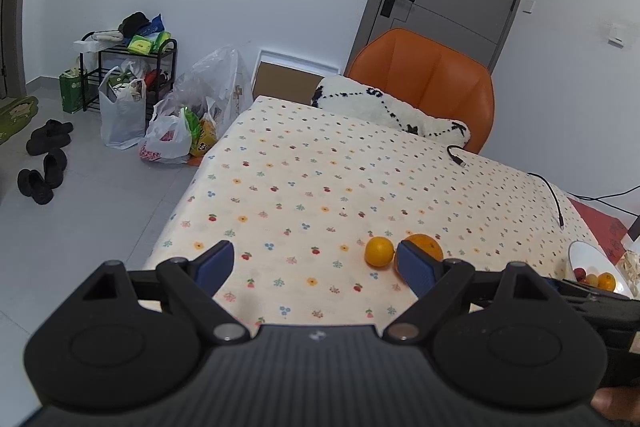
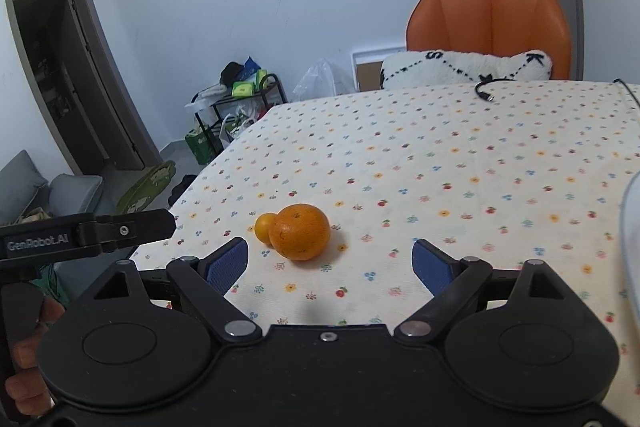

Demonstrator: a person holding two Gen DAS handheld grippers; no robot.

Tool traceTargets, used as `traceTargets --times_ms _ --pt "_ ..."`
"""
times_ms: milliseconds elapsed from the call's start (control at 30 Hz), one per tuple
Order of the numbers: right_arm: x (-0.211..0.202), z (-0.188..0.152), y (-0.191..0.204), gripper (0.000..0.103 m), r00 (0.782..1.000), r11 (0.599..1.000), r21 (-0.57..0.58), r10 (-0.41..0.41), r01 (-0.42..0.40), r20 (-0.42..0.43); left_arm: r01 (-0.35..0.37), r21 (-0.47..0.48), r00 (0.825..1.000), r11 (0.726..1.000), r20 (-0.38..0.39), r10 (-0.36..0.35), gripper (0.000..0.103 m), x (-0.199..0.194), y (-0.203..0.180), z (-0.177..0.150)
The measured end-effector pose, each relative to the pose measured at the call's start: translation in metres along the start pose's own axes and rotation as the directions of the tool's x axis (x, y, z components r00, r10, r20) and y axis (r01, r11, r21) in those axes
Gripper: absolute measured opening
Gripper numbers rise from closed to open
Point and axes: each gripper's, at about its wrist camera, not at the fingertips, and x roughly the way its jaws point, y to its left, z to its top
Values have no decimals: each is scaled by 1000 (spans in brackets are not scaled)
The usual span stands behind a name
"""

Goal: Organize fruits
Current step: 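Move both tools back toward the large orange and small yellow orange on the cloth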

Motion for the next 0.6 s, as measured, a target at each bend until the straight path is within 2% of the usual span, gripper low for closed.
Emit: traceTargets --times_ms 267,333,467,533,567,600 --pt "27 5 4 88 999 1000 -5 3 -4 -38 -18 -11 1000 1000 -10 18 87 5 8 -1" --pt "33 6 6 84 999 1000 -5 2 -2 -46 -18 -15 1000 1000 -13 18 87 6 9 -1" --pt "41 5 9 66 999 1000 -22 -2 1 -51 -15 -7 1000 1000 -11 15 87 8 9 -1" --pt "40 5 9 51 998 999 -19 26 -27 -53 -15 -7 1000 1000 -13 15 87 10 9 -1" --pt "40 6 8 40 997 998 -8 56 -56 -58 -15 -9 1000 1000 -14 15 87 11 9 -1" --pt "39 6 8 40 996 998 -3 65 -65 -61 -14 -11 1000 1000 -14 14 87 12 8 -1"
